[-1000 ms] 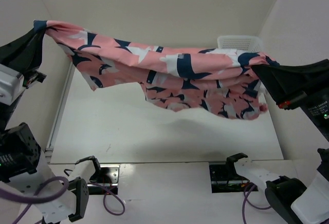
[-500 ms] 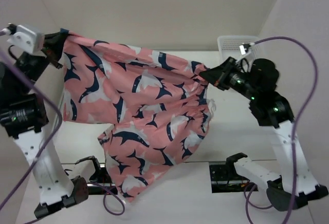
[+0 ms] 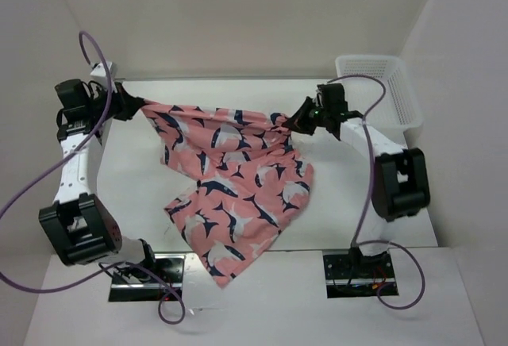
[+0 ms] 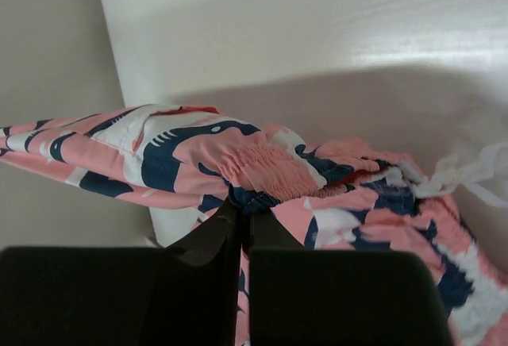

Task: Fold and stack the shorts
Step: Flatten the shorts out, then fold the shorts

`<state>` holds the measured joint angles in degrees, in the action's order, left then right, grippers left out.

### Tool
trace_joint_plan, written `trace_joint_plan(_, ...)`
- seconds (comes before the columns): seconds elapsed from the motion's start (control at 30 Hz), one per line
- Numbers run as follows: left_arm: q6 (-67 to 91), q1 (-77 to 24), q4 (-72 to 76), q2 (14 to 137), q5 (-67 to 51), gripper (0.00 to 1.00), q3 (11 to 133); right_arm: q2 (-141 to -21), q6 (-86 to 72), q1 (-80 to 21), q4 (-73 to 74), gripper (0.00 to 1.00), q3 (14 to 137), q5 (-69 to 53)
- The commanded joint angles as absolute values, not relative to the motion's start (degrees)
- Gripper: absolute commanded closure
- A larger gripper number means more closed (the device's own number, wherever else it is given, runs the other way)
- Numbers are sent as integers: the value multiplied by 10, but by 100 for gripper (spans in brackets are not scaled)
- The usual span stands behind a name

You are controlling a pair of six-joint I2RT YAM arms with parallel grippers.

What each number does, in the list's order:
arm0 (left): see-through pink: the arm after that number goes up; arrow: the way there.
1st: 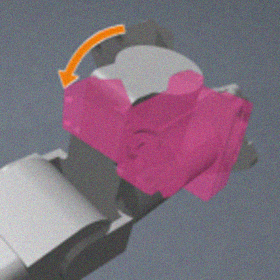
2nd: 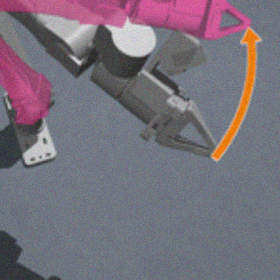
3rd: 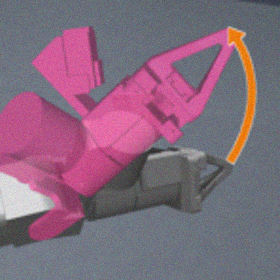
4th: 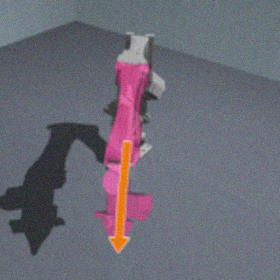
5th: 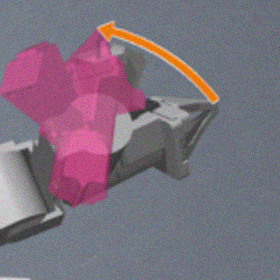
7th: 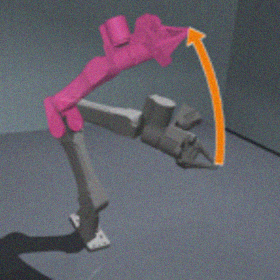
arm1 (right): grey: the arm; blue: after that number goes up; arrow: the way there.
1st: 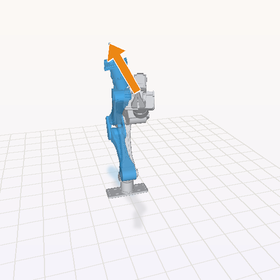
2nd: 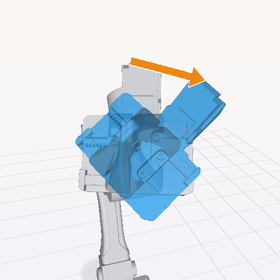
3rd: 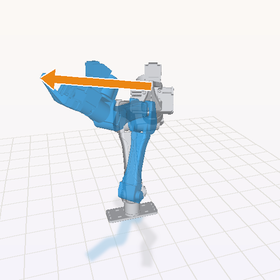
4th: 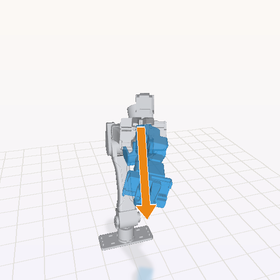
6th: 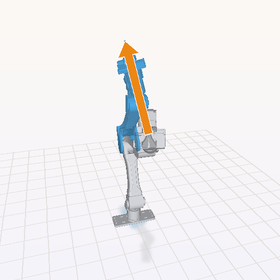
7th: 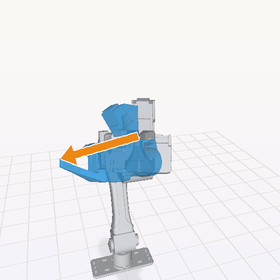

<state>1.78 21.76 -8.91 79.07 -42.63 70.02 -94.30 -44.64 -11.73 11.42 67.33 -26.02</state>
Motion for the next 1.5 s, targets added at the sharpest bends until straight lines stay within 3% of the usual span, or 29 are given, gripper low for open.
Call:
trace_joint_plan(0.0,0,228,14,831,-384,100,727,-1025,-424,-99,60,100,779,-253)
trace_joint_plan(0.17,0,228,20,874,-372,100,782,-1184,-424,-99,107,100,963,-273)
trace_joint_plan(0.4,0,228,20,876,-374,100,787,-1290,-417,-99,160,100,1127,-284)
trace_joint_plan(0.53,0,228,20,882,-395,100,799,-1376,-411,-105,259,100,1322,-306)
trace_joint_plan(0.6,0,228,15,874,-400,100,794,-1390,-396,-112,293,100,1352,-306)
trace_joint_plan(0.9,0,196,-30,730,-439,100,703,-1232,-379,-97,229,100,1152,-318)
trace_joint_plan(1.17,0,42,-48,588,-404,100,608,-1206,-362,-64,242,100,1122,-370)
trace_joint_plan(1.47,0,-89,-77,470,-341,100,475,-1129,-309,-7,267,100,999,-392)
